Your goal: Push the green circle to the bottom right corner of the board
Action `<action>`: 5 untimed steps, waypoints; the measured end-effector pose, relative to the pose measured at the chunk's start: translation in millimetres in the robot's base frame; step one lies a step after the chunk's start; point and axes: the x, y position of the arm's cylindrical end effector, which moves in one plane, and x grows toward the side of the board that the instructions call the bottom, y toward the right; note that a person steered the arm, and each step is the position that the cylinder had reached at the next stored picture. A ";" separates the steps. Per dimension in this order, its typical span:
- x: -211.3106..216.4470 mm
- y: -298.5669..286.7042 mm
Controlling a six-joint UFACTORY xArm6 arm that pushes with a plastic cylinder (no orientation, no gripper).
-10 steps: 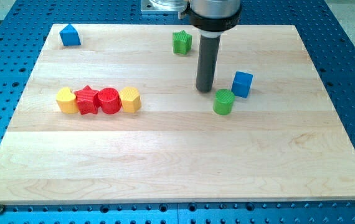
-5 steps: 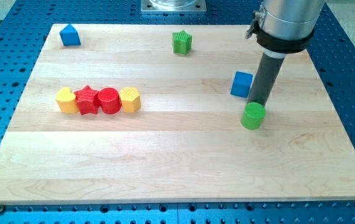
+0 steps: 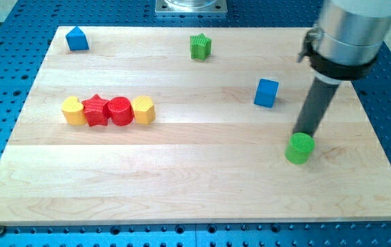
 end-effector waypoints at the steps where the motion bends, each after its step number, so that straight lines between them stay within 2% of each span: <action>1: -3.0 8.2; 2: -32.2 -23.7; 3: -38.1 -63.9; 4: 16.1 -67.6; 5: 39.8 -64.2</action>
